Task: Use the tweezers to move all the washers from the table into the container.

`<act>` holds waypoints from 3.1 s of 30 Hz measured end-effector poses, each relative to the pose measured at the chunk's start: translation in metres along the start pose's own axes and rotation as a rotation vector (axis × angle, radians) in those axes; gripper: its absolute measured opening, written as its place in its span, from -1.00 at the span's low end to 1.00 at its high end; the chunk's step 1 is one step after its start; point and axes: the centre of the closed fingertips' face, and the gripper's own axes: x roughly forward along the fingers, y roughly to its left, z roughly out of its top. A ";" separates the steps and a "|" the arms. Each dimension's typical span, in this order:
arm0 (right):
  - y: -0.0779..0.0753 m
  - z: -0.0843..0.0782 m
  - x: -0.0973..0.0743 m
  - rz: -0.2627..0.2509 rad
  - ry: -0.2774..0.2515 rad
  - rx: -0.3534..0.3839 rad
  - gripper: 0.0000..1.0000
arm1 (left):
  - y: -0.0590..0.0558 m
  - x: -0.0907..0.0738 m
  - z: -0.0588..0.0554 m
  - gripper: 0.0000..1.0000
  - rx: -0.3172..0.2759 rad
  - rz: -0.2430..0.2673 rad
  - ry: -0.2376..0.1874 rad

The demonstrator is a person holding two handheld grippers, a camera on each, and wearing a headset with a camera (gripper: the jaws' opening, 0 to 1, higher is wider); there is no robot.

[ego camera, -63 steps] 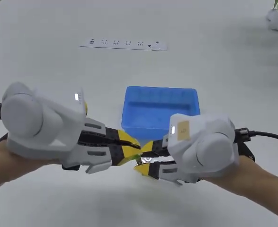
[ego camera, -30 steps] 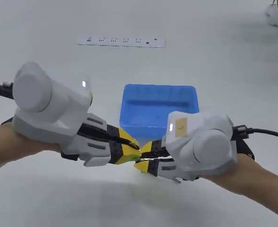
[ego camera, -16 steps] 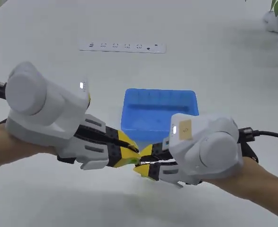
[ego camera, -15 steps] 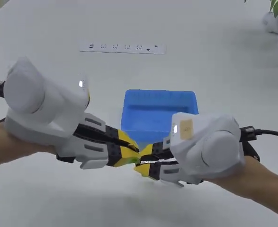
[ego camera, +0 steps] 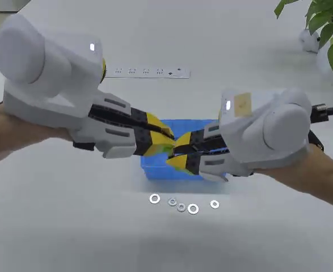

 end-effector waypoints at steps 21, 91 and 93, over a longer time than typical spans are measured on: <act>-0.054 -0.047 0.041 0.020 0.056 0.004 -0.80 | 0.062 0.042 -0.031 -0.83 0.053 0.011 0.007; 0.043 0.006 0.018 0.093 0.022 -0.060 -0.77 | -0.027 -0.020 -0.023 -0.86 -0.087 0.112 -0.120; 0.045 0.005 0.019 0.091 0.022 -0.059 -0.76 | -0.028 -0.020 -0.024 -0.86 -0.093 0.113 -0.121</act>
